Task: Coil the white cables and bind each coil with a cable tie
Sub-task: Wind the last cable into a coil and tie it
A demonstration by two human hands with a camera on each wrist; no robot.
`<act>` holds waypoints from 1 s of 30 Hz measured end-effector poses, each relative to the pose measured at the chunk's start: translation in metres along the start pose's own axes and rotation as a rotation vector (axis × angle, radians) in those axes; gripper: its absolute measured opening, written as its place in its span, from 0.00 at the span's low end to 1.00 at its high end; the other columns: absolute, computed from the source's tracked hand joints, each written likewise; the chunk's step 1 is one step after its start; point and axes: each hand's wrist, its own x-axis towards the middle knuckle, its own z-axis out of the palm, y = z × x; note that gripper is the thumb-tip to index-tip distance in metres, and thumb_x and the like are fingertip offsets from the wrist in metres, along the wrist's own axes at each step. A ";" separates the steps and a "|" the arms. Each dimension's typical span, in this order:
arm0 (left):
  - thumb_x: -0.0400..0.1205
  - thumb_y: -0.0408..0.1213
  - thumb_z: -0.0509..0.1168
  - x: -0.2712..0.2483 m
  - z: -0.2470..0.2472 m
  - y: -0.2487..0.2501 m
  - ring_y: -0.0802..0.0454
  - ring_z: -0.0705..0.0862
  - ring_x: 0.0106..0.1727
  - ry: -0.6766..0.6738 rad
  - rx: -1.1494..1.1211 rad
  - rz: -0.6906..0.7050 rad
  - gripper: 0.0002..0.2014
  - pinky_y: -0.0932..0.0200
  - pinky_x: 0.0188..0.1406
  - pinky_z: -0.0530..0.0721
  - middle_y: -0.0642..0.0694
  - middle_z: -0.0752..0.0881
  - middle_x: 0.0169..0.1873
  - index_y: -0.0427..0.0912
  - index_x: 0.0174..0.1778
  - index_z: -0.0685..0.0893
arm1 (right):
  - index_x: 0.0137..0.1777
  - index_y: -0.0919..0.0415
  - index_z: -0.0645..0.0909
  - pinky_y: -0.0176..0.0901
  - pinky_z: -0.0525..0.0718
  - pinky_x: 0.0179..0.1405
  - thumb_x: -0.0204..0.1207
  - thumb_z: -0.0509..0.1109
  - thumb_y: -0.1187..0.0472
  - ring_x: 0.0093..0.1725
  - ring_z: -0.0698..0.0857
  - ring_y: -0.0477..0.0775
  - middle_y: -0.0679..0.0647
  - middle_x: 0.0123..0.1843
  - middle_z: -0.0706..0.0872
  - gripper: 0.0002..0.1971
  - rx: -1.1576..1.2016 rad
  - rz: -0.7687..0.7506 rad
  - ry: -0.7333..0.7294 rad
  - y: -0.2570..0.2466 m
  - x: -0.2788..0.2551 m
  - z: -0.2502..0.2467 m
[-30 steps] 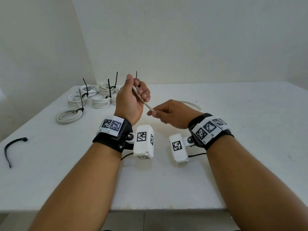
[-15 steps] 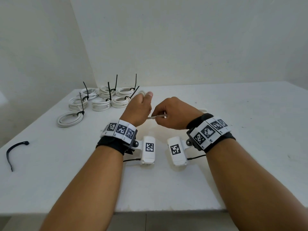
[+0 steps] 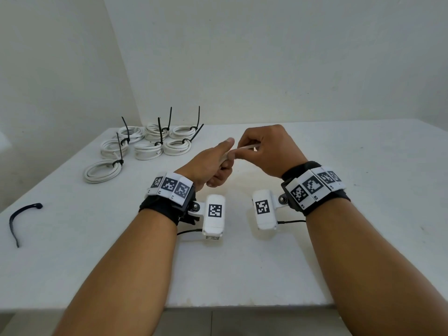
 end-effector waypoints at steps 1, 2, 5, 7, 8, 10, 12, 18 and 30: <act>0.87 0.58 0.51 -0.001 0.000 -0.001 0.54 0.54 0.21 -0.014 -0.040 0.023 0.24 0.64 0.17 0.53 0.51 0.58 0.22 0.48 0.29 0.62 | 0.38 0.54 0.88 0.38 0.75 0.33 0.71 0.79 0.44 0.29 0.79 0.40 0.39 0.29 0.83 0.13 0.035 -0.005 0.013 0.001 0.000 0.000; 0.87 0.58 0.54 -0.002 -0.002 -0.002 0.54 0.53 0.21 -0.028 -0.067 0.053 0.24 0.65 0.17 0.52 0.50 0.56 0.23 0.49 0.29 0.60 | 0.39 0.54 0.89 0.38 0.76 0.33 0.72 0.78 0.46 0.30 0.79 0.40 0.40 0.30 0.84 0.12 0.068 -0.008 0.030 0.003 0.000 -0.001; 0.83 0.51 0.60 -0.007 -0.007 -0.002 0.57 0.52 0.19 -0.098 -0.138 0.148 0.23 0.69 0.18 0.52 0.51 0.55 0.20 0.48 0.28 0.56 | 0.43 0.53 0.91 0.42 0.80 0.38 0.76 0.75 0.49 0.36 0.83 0.47 0.46 0.37 0.89 0.09 0.137 -0.008 0.083 0.011 0.000 -0.005; 0.83 0.48 0.58 -0.009 -0.010 0.000 0.59 0.53 0.17 -0.185 -0.258 0.194 0.22 0.71 0.17 0.52 0.53 0.57 0.17 0.46 0.28 0.54 | 0.45 0.54 0.91 0.38 0.81 0.39 0.79 0.74 0.50 0.38 0.84 0.47 0.46 0.37 0.89 0.09 0.166 0.011 0.090 0.015 0.000 -0.005; 0.83 0.47 0.57 -0.010 -0.010 0.000 0.59 0.53 0.16 -0.222 -0.321 0.206 0.22 0.71 0.16 0.52 0.53 0.57 0.16 0.46 0.29 0.54 | 0.45 0.54 0.90 0.34 0.79 0.38 0.80 0.73 0.50 0.37 0.83 0.44 0.46 0.36 0.88 0.09 0.174 0.015 0.090 0.016 0.001 -0.004; 0.83 0.47 0.59 -0.012 -0.009 0.002 0.56 0.52 0.16 -0.275 -0.448 0.229 0.22 0.68 0.14 0.50 0.52 0.55 0.16 0.46 0.27 0.57 | 0.46 0.55 0.90 0.26 0.74 0.34 0.82 0.70 0.50 0.33 0.79 0.41 0.44 0.31 0.84 0.11 0.174 0.018 0.095 0.017 0.001 -0.003; 0.79 0.48 0.70 -0.014 -0.011 0.004 0.54 0.52 0.15 -0.340 -0.621 0.277 0.24 0.64 0.12 0.52 0.52 0.55 0.16 0.49 0.25 0.62 | 0.50 0.55 0.90 0.25 0.72 0.33 0.84 0.68 0.50 0.31 0.77 0.39 0.42 0.28 0.80 0.12 0.174 0.045 0.106 0.019 0.002 -0.001; 0.76 0.52 0.71 -0.010 -0.019 0.008 0.55 0.56 0.14 -0.398 -0.898 0.464 0.24 0.62 0.12 0.54 0.53 0.59 0.15 0.50 0.25 0.64 | 0.57 0.49 0.88 0.27 0.73 0.31 0.86 0.63 0.53 0.34 0.80 0.43 0.44 0.36 0.84 0.11 0.196 0.109 0.076 0.028 0.003 0.007; 0.90 0.51 0.46 0.000 -0.032 0.010 0.56 0.69 0.21 0.056 -1.066 0.586 0.25 0.63 0.22 0.68 0.52 0.70 0.21 0.45 0.31 0.72 | 0.44 0.50 0.86 0.36 0.77 0.34 0.81 0.71 0.51 0.34 0.81 0.47 0.46 0.30 0.84 0.07 0.135 0.164 -0.242 0.021 -0.001 0.019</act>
